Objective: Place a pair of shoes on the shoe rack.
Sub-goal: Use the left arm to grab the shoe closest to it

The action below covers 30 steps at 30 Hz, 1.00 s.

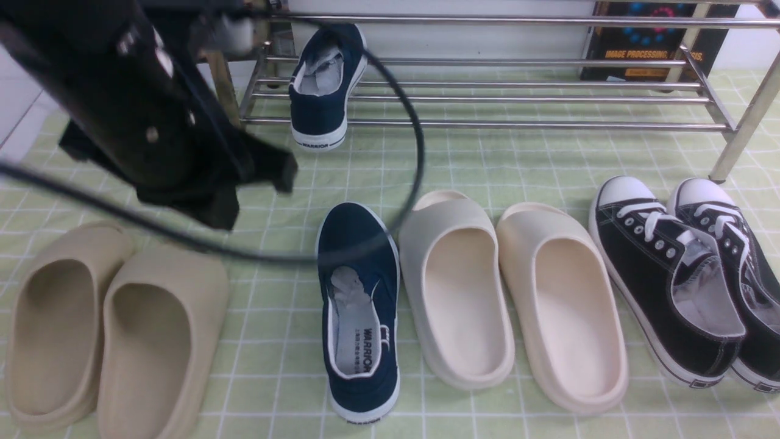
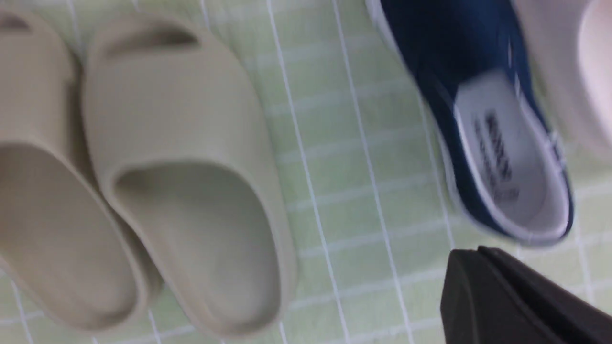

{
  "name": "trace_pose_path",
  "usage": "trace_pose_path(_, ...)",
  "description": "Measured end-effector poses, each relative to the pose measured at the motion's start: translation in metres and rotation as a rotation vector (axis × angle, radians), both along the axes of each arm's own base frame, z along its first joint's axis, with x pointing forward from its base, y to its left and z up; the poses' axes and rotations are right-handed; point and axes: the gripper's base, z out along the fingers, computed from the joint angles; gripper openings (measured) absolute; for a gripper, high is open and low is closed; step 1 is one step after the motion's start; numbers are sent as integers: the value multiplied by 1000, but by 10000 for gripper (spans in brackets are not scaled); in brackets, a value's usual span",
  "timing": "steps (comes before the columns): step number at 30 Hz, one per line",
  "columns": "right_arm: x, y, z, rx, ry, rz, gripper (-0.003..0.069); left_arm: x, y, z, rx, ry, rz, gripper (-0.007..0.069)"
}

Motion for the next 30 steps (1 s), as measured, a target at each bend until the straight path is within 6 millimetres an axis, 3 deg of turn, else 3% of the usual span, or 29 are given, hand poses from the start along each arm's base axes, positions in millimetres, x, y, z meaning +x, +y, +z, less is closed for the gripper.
trace_pose_path(2,0,0,0,0,0,0,239,-6,-5,-10,14,19,-22,-13)
trace_pose_path(5,0,0,0,0,0,0,239,-11,-15,-41,-1,48,-34,-13)
trace_pose_path(14,0,0,0,0,0,0,239,13,-36,-78,-105,59,126,-8)
trace_pose_path(24,0,0,0,0,0,0,239,37,-58,-140,-93,183,170,395)
trace_pose_path(27,0,0,0,0,0,0,239,41,-60,-156,-68,219,176,426)
trace_pose_path(30,0,0,0,0,0,0,239,41,-61,-160,-57,229,176,365)
